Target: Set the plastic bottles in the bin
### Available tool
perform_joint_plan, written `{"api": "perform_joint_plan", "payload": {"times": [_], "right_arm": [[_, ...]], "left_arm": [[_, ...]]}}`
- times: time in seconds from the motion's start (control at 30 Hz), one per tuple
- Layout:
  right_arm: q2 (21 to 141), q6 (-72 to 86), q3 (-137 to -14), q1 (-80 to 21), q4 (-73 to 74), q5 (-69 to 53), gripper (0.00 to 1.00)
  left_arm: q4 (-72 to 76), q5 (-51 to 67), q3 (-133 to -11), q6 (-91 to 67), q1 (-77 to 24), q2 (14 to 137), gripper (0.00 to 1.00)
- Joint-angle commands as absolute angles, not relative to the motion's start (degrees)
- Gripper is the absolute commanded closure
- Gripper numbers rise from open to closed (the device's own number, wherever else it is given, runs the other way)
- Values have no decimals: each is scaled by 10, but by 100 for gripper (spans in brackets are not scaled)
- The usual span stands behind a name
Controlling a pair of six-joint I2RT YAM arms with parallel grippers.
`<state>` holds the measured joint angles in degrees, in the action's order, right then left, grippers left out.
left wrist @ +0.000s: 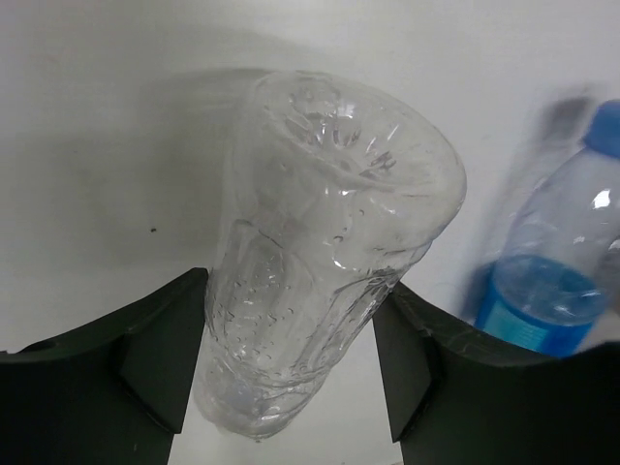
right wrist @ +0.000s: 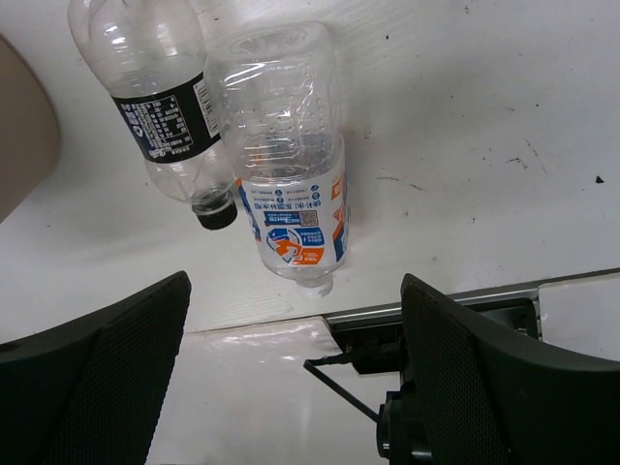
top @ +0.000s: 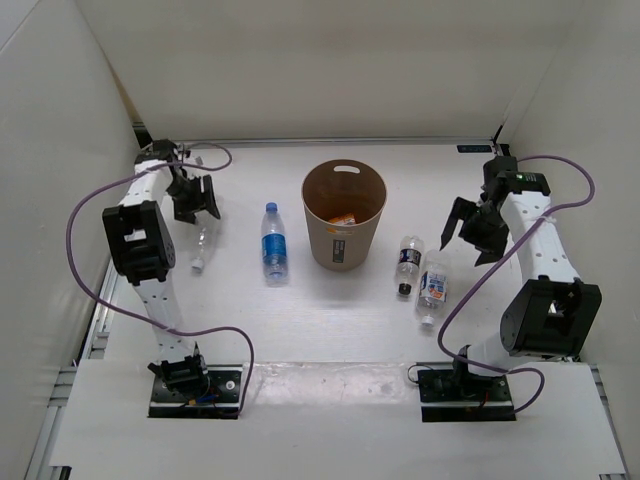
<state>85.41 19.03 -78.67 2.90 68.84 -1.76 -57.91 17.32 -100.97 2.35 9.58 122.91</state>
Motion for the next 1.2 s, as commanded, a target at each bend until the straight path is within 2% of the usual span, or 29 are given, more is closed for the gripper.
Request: {"api": "perform_joint_plan", "payload": {"times": [0.0,0.2,0.27,0.4,0.63,0.8,0.97,1.17], "right_arm": [[849,185,-782,24,683,-26,10],[848,185,-781,4,679,-24,10],[848,184,-778,1,675,-20,10],[847,178,-778,-26,677,-11,10],[826,178,-758,-37,685,-11,10],[818,178,-744,-59,687,-3,10],[813,177,-740,-69,690,-3,10],[809,179,-729,-74,684,-4,10]], "left_arm": [[-522,184,-1123,-46,94,1183,45],[-476,175,-1325,-119,76,1216,50],[-445,179,-1329,-149,70,1197,50],[-257,195,-1279,-207,43,1139,51],[-157,184,-1321,-217,-71,1107,53],[-135,189,-1433,-256,-154,1146,53],[-90,200,-1379,-287,-227,1109,53],[-120,211,-1316,-312,-263,1071,51]]}}
